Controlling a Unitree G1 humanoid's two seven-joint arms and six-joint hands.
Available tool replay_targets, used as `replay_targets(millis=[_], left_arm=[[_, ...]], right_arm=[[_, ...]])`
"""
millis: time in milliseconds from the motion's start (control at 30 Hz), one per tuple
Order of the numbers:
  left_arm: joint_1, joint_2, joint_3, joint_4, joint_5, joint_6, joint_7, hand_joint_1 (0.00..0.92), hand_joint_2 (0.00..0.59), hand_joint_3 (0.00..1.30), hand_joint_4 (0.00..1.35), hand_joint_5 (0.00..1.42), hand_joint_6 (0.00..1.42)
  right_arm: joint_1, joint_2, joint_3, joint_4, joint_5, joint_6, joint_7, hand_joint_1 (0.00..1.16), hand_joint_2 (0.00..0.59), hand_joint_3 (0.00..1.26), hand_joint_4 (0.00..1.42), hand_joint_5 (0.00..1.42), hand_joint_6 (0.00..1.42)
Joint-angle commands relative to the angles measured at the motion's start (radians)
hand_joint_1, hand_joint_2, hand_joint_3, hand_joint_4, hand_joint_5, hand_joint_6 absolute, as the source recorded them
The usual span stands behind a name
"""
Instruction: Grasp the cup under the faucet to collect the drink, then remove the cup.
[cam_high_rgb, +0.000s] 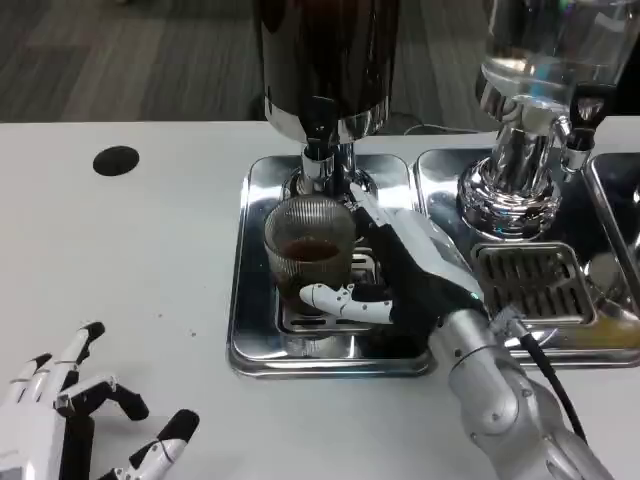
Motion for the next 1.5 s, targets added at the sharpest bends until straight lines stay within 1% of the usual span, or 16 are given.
replay_targets(millis=[33, 167, 300, 433, 567, 1000, 1133, 1300, 1500], left_arm=[[0.008, 0.005, 0.000, 0.000, 0.009, 0.002, 0.015, 0.000, 0.161, 0.81, 0.16, 0.24, 0.20], [0.010, 0.011, 0.008, 0.010, 0.002, -0.002, 0.017, 0.000, 0.160, 0.81, 0.16, 0.24, 0.20], [0.018, 0.027, 0.032, 0.009, -0.010, -0.005, 0.018, 0.000, 0.160, 0.81, 0.16, 0.24, 0.20], [0.023, 0.020, 0.037, 0.022, -0.014, -0.012, 0.022, 0.000, 0.160, 0.83, 0.16, 0.24, 0.20], [0.022, 0.016, 0.036, 0.036, -0.014, -0.018, 0.026, 0.000, 0.159, 0.85, 0.16, 0.24, 0.20], [0.021, 0.016, 0.045, 0.039, -0.033, -0.036, 0.021, 0.000, 0.161, 0.86, 0.16, 0.24, 0.20], [0.020, 0.020, 0.044, 0.042, -0.037, -0.034, 0.019, 0.000, 0.161, 0.86, 0.16, 0.24, 0.20], [0.012, 0.020, 0.041, 0.046, -0.040, -0.033, 0.014, 0.000, 0.161, 0.85, 0.16, 0.24, 0.20], [0.003, 0.016, 0.032, 0.046, -0.035, -0.027, 0.008, 0.000, 0.161, 0.85, 0.16, 0.24, 0.20]], right_arm=[[-0.009, 0.021, -0.012, 0.030, 0.021, -0.044, -0.039, 0.57, 0.174, 0.00, 0.03, 0.02, 0.09], [-0.011, 0.025, -0.005, 0.048, 0.022, -0.066, -0.055, 0.60, 0.171, 0.00, 0.05, 0.05, 0.10], [-0.022, 0.040, 0.001, 0.084, 0.027, -0.088, -0.066, 0.60, 0.171, 0.01, 0.07, 0.07, 0.12], [-0.029, 0.052, 0.009, 0.110, 0.022, -0.108, -0.086, 0.63, 0.176, 0.08, 0.13, 0.09, 0.14], [-0.031, 0.060, 0.007, 0.129, 0.026, -0.127, -0.109, 0.65, 0.174, 0.15, 0.20, 0.14, 0.17], [-0.026, 0.070, 0.000, 0.177, 0.027, -0.165, -0.181, 0.72, 0.190, 0.37, 0.43, 0.29, 0.26], [-0.016, 0.070, -0.017, 0.201, 0.044, -0.201, -0.209, 0.75, 0.194, 0.45, 0.50, 0.34, 0.30], [-0.004, 0.065, -0.025, 0.215, 0.052, -0.242, -0.239, 0.78, 0.203, 0.53, 0.58, 0.40, 0.34], [0.008, 0.060, -0.039, 0.236, 0.064, -0.284, -0.261, 0.81, 0.199, 0.59, 0.66, 0.44, 0.37]])
